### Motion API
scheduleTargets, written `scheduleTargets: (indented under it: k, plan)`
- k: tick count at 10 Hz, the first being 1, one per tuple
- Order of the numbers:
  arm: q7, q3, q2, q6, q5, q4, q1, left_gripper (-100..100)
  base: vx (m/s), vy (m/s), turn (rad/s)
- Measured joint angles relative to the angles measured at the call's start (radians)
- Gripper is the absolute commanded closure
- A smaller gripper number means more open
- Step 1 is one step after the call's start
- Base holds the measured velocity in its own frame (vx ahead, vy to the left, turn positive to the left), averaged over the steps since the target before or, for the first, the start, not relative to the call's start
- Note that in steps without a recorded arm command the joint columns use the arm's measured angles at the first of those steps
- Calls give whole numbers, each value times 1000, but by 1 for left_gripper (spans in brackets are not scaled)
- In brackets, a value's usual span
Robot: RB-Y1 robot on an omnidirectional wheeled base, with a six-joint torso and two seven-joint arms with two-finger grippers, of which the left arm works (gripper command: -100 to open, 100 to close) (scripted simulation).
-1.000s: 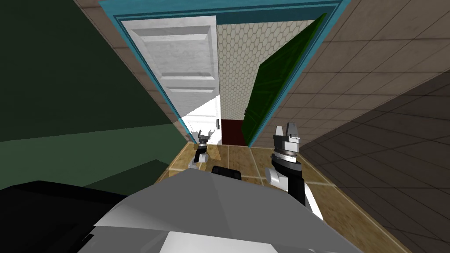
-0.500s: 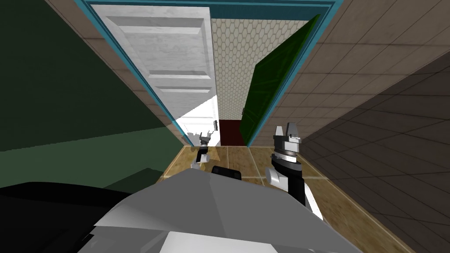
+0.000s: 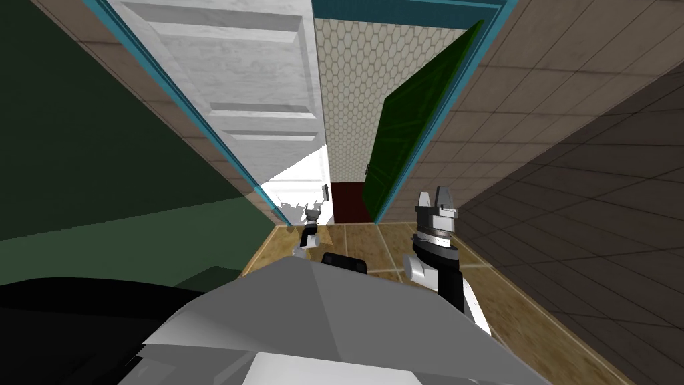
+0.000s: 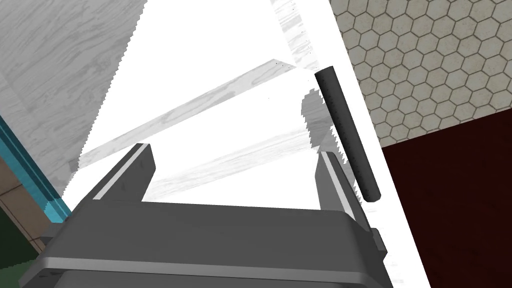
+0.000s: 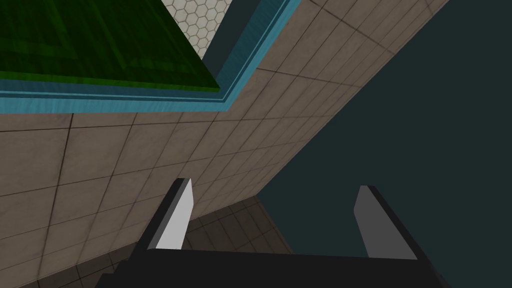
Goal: Push the door open
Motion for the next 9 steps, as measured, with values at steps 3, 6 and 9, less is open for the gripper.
scheduleTargets:
  k: [3, 6, 9]
  plan:
    - [58, -1, -8, -18, 28, 84, -33, -100, 67, 58, -118]
    - [119, -2, -24, -27, 58, 150, -56, -100, 87, 57, -101]
    - [192, -2, -37, -50, 92, 253, -98, -100, 82, 74, -117]
